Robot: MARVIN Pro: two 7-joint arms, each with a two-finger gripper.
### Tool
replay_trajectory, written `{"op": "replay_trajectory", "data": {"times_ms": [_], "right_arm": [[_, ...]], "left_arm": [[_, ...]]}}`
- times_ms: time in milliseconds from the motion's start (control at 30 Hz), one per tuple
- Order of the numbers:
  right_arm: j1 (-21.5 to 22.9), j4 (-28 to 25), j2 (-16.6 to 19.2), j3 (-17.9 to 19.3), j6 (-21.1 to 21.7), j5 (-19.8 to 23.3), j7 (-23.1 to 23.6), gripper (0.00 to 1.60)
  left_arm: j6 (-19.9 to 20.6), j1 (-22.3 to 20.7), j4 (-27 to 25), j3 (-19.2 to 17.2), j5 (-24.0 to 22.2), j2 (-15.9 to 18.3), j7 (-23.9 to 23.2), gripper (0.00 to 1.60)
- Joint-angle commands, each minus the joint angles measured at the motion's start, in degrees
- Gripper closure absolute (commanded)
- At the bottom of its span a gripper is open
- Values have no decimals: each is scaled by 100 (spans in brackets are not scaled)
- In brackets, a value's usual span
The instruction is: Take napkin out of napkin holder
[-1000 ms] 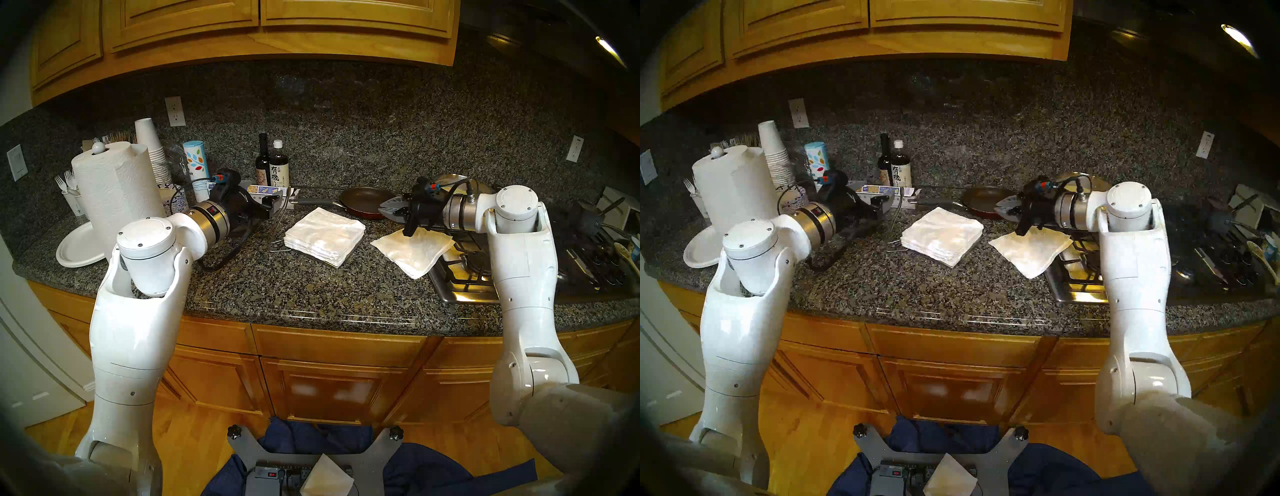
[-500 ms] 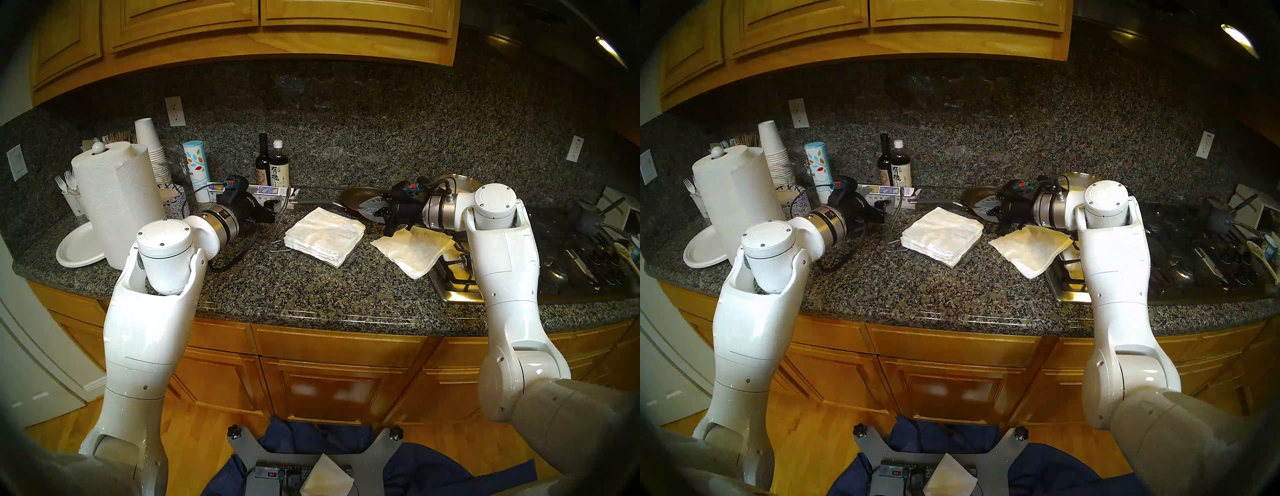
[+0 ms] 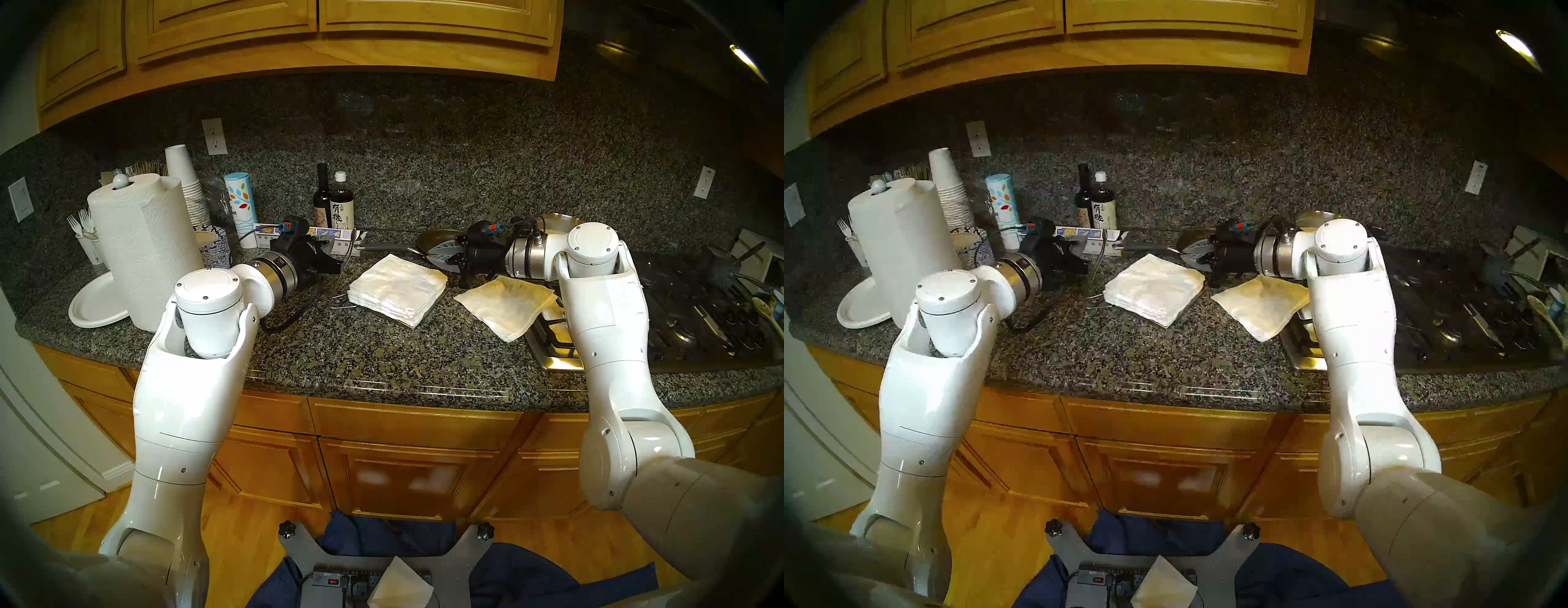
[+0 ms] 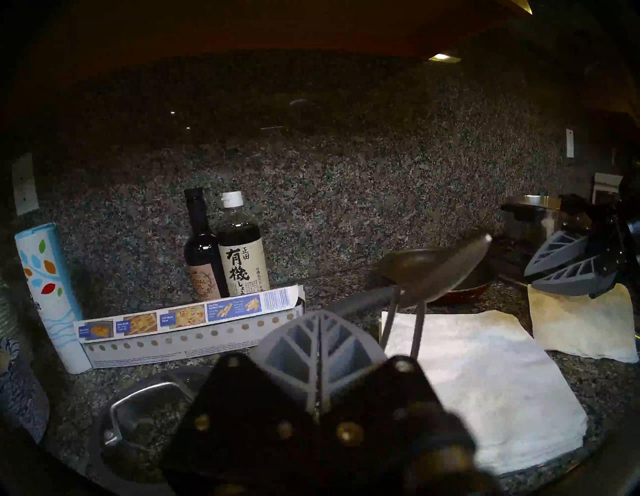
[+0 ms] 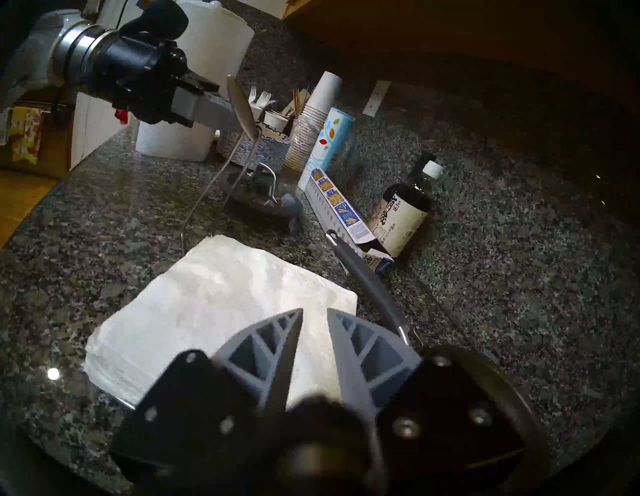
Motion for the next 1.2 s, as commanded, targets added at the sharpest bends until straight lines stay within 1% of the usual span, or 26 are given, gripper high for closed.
{"op": "replay_trajectory", "data": {"times_ms": [0, 167, 567, 900, 1167], "right_arm": [[431, 91, -122, -54, -70, 50, -35, 96], [489, 199, -140, -99, -115, 56, -17, 99], [509, 287, -160, -106, -164, 58, -5, 99], [571, 585, -225, -133, -256, 15, -67, 101], [641, 711, -293, -142, -323, 14, -91, 102]], "left_arm": [[-115, -276, -85, 35, -65, -44, -91, 160], [-125, -302, -59, 75, -85, -81, -140, 160], [-169, -371, 99, 222, -60, -163, -172, 160], [-191, -421, 174, 328, -49, -212, -172, 160], [-184, -441, 194, 388, -55, -269, -169, 160]]}}
